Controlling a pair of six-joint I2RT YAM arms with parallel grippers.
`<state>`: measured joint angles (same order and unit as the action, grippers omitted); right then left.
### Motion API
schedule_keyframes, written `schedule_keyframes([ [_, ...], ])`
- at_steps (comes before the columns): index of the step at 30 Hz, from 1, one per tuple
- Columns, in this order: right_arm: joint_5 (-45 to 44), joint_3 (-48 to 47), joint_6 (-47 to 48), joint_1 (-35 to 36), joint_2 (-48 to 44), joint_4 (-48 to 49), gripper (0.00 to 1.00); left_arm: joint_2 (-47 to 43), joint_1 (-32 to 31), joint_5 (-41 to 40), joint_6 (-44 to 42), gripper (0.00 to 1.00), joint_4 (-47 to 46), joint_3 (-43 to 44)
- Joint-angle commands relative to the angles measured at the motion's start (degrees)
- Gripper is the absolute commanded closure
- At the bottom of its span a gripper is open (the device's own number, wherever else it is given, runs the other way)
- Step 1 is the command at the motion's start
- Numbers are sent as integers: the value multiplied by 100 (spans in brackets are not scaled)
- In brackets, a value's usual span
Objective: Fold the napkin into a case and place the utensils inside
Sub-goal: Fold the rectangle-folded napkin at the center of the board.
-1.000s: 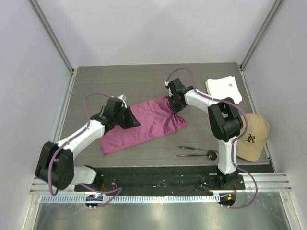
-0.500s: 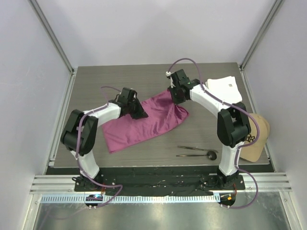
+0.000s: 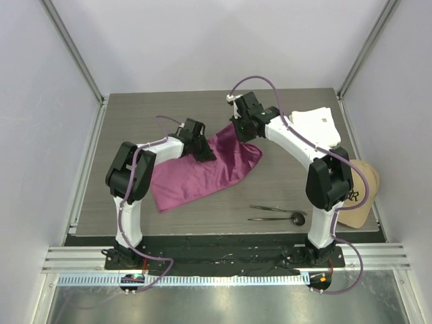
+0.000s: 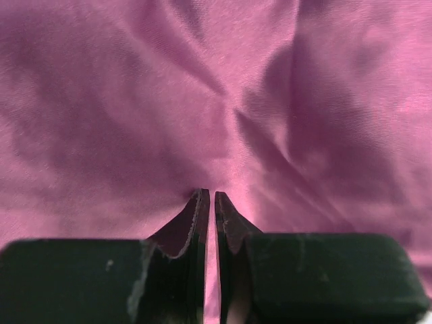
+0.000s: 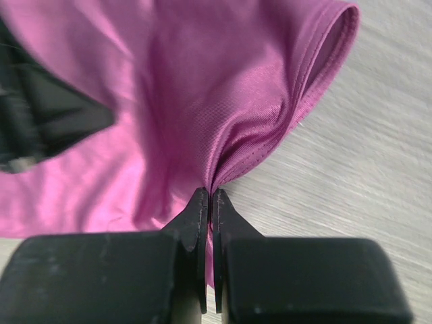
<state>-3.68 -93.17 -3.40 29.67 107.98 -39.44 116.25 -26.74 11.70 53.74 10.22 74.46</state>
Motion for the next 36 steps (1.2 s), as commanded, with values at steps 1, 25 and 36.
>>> schedule_keyframes([
  [1,52,-597,-161,302,-225,-125,99,-575,55,-230,-266,88,357,140],
  [25,289,-1890,-1523,2104,1075,-416,99,-5006,2278,-326,-1014,89,2204,-3376],
  [36,1221,-1362,-2533,2218,1330,964,99,-5209,2920,-142,-1067,88,2160,-3525],
])
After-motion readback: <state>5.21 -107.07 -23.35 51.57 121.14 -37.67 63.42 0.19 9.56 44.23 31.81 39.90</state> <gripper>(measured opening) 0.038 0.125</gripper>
